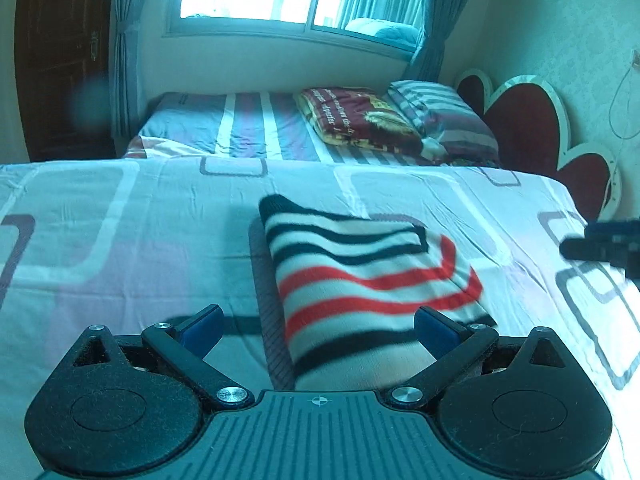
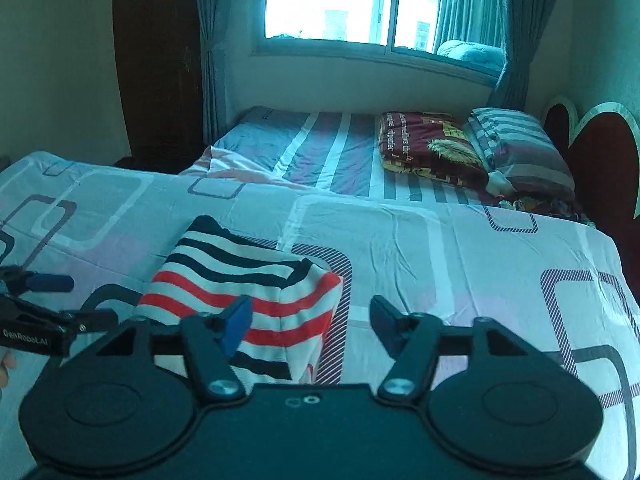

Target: Fold small clothes

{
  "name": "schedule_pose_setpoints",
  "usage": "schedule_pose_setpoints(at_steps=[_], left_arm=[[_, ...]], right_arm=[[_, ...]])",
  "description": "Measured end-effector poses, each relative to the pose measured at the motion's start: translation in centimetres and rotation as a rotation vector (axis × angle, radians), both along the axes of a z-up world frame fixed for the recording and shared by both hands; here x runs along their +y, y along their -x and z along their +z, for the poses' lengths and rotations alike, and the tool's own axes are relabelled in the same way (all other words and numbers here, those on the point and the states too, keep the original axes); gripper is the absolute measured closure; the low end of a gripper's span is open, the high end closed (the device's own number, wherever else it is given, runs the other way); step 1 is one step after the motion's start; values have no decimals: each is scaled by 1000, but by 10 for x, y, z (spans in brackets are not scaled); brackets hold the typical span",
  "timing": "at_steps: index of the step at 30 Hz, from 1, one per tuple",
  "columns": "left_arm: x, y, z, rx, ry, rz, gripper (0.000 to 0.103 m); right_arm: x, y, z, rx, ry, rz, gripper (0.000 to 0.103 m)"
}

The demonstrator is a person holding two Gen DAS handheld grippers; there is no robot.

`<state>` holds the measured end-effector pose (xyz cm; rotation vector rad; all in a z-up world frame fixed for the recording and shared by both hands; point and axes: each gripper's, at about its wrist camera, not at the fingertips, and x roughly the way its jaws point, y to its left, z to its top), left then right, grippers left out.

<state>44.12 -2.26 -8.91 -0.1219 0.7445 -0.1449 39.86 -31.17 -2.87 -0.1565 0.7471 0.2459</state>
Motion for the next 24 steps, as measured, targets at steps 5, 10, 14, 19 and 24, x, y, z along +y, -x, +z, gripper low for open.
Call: schedule_pose_setpoints(at_steps=[5,10,14,19,24], left_arm=[[5,-24,-29,102,22,21,2],[2,-30,-62,137,100,-6,2],[1,-43,-77,180,199,-14,2],[-1,-54,-100,225,303,-14,3],[-19,-59,-101,212,306,-48,15]], right_arm=[[-5,-17,-76,153,-139,-46,33],[-26,-27,-115,205,-327,-111,33],[-34,-40,-133,251,-430,-115,31],[-38,-48,-149,282,-514,-94,42],[-42,-51,-154,284,-562,-77,52]])
